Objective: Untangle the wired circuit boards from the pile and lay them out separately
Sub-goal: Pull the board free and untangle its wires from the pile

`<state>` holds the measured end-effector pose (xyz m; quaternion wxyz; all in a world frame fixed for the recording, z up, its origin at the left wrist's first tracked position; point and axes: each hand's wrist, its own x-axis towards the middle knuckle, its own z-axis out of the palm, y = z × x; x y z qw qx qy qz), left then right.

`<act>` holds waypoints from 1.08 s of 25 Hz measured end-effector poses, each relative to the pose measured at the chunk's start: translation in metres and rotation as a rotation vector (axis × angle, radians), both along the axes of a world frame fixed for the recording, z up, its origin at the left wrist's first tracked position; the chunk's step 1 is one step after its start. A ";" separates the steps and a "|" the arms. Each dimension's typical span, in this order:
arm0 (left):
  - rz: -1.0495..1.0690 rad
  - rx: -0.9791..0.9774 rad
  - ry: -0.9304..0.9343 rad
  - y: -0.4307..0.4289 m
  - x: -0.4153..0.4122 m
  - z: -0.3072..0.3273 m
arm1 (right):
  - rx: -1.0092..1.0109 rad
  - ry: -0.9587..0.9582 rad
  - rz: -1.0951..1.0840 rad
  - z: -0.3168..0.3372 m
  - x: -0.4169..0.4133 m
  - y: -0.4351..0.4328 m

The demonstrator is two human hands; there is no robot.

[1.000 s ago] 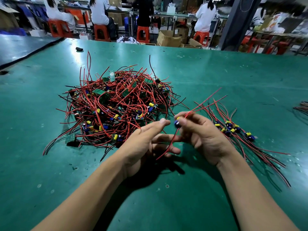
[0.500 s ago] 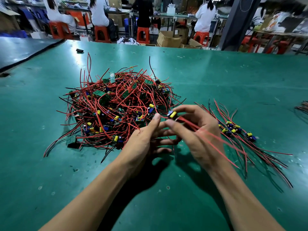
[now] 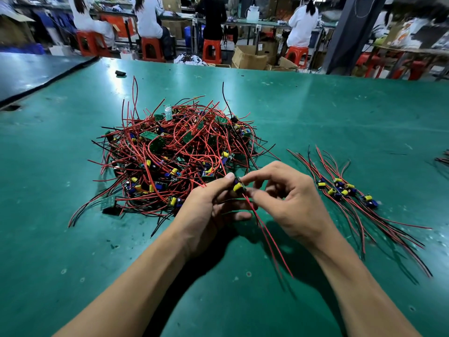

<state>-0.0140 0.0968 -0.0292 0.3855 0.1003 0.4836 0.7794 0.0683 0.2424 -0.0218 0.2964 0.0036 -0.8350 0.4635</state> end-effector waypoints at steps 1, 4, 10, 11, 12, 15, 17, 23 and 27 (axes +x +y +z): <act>-0.009 -0.014 0.003 0.000 0.001 0.001 | -0.032 0.007 -0.047 -0.001 0.000 0.002; -0.070 -0.054 0.014 0.000 0.004 0.000 | -0.189 -0.076 -0.133 -0.005 -0.004 0.004; -0.121 -0.098 0.123 0.000 0.009 -0.005 | -0.797 -0.408 0.169 -0.011 -0.003 -0.010; -0.115 -0.106 0.134 0.000 0.009 -0.005 | -0.815 -0.419 0.170 -0.012 -0.003 -0.009; -0.109 -0.105 0.140 0.000 0.010 -0.005 | -0.813 -0.417 0.160 -0.012 -0.003 -0.009; -0.090 -0.079 0.137 0.001 0.011 -0.002 | -0.844 -0.393 0.151 -0.010 -0.005 -0.010; -0.078 -0.080 0.126 0.001 0.011 -0.001 | -0.865 -0.387 0.148 -0.008 -0.005 -0.012; -0.010 -0.174 0.276 0.007 0.019 -0.003 | -0.810 -0.331 0.029 -0.005 -0.008 -0.011; -0.006 -0.179 0.302 0.006 0.018 -0.003 | -0.747 -0.335 0.022 -0.005 -0.007 -0.011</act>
